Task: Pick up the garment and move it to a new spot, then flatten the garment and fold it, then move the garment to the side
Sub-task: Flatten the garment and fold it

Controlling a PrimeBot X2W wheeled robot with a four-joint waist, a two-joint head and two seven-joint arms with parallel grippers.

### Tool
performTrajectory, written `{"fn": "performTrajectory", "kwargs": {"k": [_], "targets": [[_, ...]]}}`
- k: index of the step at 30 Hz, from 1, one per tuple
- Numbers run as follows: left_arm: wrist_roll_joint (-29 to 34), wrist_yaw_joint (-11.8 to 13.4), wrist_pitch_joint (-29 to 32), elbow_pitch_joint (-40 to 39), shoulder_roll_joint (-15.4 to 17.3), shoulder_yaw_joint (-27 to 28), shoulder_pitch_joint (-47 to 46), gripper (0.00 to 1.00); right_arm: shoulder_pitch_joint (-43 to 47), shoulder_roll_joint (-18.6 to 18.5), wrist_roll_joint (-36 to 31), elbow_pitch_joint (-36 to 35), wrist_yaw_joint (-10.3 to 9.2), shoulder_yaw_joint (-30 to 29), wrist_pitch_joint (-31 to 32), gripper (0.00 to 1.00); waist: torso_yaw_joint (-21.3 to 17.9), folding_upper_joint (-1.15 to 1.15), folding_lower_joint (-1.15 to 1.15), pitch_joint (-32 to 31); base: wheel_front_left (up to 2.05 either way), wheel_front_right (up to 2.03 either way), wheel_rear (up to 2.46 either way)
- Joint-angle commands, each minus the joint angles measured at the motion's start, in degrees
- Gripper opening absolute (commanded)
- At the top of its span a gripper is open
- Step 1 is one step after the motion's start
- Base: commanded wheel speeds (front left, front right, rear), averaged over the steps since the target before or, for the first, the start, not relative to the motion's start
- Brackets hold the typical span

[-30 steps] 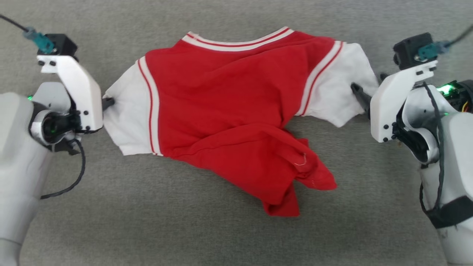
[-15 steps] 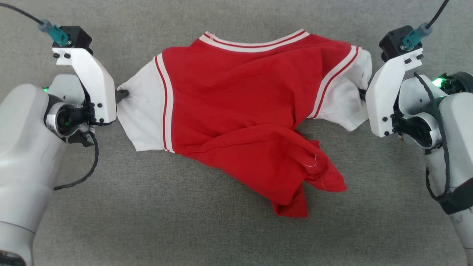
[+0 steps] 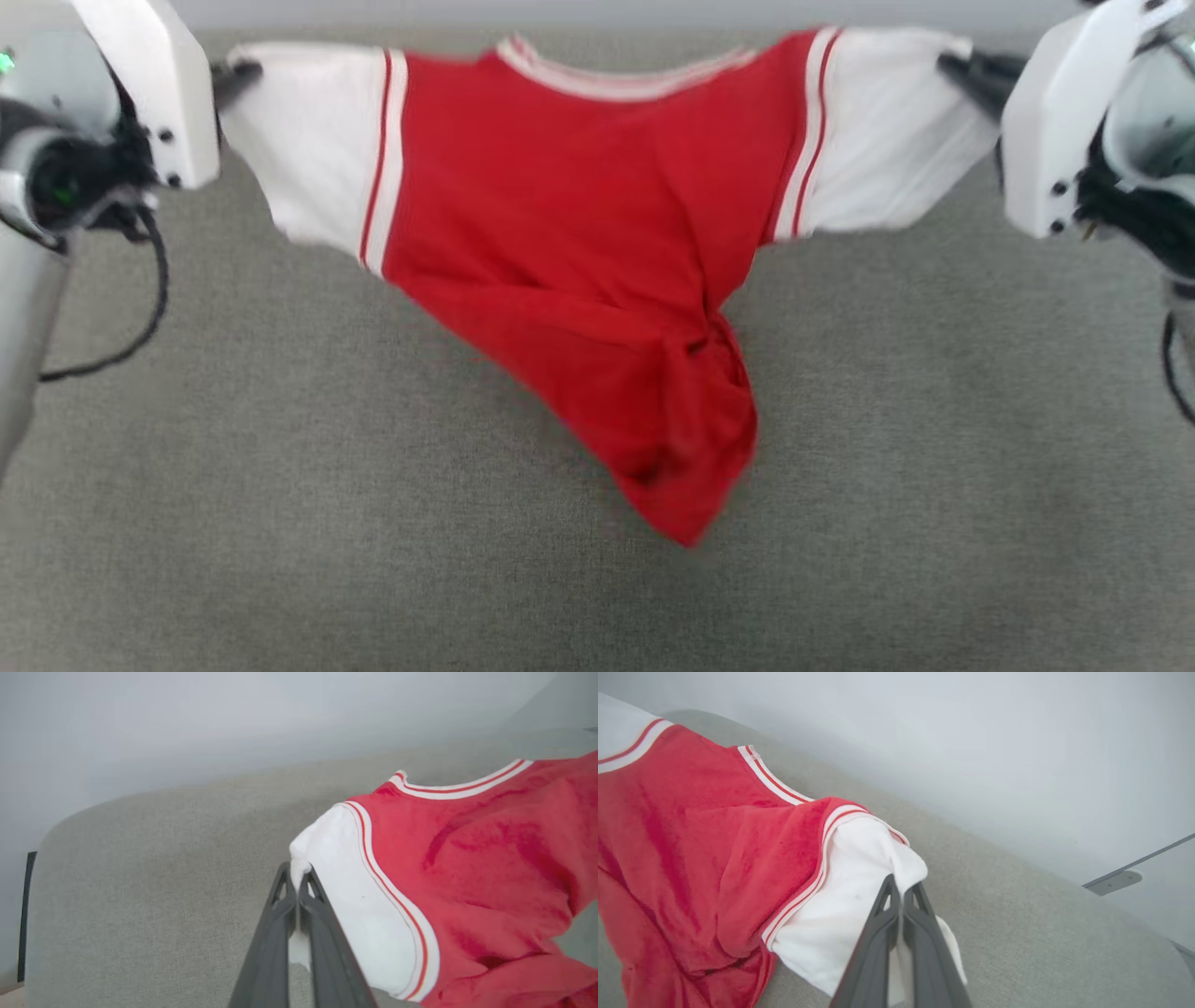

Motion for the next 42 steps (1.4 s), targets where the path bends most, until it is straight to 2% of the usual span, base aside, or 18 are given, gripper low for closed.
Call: {"fn": "performTrajectory", "kwargs": {"k": [1,9,16,25,30,34,38,42], "targets": [[0.78,0.19,0.07,-1.01,0.76,0.59,-1.48,0.0,-1.56,-0.58,0.1,-0.45,-0.02,-0.39,-1.29,0.0,-0.42,0.0,0.0,-2.35,0.0,0.0,0.0],[2.05,0.35,-2.07,-3.87,2.75,1.28,-4.62,0.0,-6.42,-1.63,-0.99,0.39,-0.02,-0.86,-7.72,0.0,-1.05,0.0,0.0,-7.66,0.0,0.0,0.0],[2.25,0.28,-2.93,-4.56,3.34,1.43,-5.55,0.0,-8.75,-2.22,-0.51,1.94,-0.02,-0.4,-10.29,0.0,-1.26,0.0,0.0,-10.84,0.0,0.0,0.0],[4.46,0.5,-6.45,-3.82,2.93,1.08,-7.16,0.0,-10.79,-1.99,-2.13,5.44,-0.02,0.18,-14.52,0.0,-1.3,0.0,0.0,-10.87,0.0,0.0,0.0],[6.97,0.3,-13.0,-1.09,1.19,0.68,-9.75,0.0,-14.27,-0.21,-6.44,10.61,-0.02,-0.12,-20.62,0.0,-1.22,0.0,0.0,-7.51,0.0,0.0,0.0],[9.11,0.18,-18.99,2.41,-0.41,0.42,-13.82,0.0,-19.58,2.66,-11.38,16.34,-0.02,-0.87,-27.19,0.0,-1.31,0.0,0.0,-3.34,0.0,0.0,0.0],[12.31,-0.04,-27.14,5.74,-2.05,-0.09,-18.77,0.0,-25.15,5.26,-17.86,22.4,-0.02,-2.47,-35.5,0.0,-1.48,0.0,0.0,0.97,0.0,0.0,0.0],[15.46,-0.17,-38.03,8.46,-3.22,-0.31,-24.35,0.0,-30.68,7.37,-25.69,27.14,-0.02,-6.16,-45.66,0.0,-1.34,0.0,0.0,4.72,0.0,0.0,0.0]]}}
